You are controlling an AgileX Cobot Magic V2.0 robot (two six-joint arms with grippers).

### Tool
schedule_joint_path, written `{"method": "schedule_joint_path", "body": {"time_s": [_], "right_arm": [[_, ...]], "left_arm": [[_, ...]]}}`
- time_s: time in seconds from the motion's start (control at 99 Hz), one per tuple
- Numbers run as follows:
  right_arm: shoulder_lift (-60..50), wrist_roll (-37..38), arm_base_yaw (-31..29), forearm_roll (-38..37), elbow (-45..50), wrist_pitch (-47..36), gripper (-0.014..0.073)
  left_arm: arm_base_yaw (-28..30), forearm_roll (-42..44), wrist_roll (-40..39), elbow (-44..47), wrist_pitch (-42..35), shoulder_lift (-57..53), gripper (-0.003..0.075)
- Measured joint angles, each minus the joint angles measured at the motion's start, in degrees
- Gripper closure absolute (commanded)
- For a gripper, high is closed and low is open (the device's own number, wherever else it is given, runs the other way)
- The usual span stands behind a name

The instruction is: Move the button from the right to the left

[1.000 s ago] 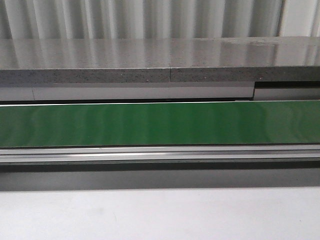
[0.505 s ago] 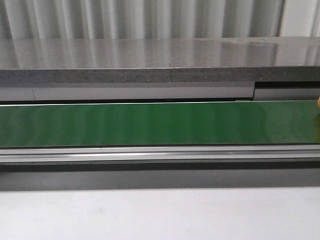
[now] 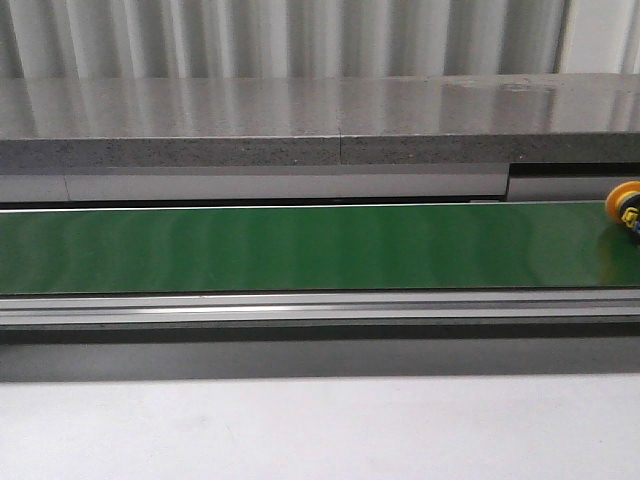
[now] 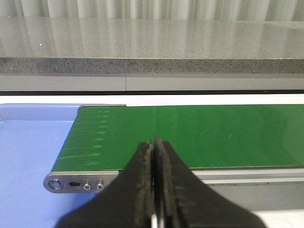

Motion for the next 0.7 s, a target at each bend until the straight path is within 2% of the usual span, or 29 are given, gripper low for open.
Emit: {"method": "schedule_joint_path", "body": {"time_s": [0.354, 0.515, 0.697], "right_arm": [[-23.20, 0.00, 0.00, 1.28, 13.83, -4.25, 0.0659], [-32.48, 0.00, 0.00, 1.41, 17.44, -4.46, 0.0659], [-37.99, 0.00, 0.00, 1.41, 19.33, -4.46, 0.0659]], "left_arm": [[0.00, 0.23, 0.00, 0.00, 0.00, 0.00, 0.0740], [0.00, 0.46, 0.00, 0.00, 0.00, 0.00, 0.0740], [0.00, 0.46, 0.00, 0.00, 0.00, 0.00, 0.0740]]}}
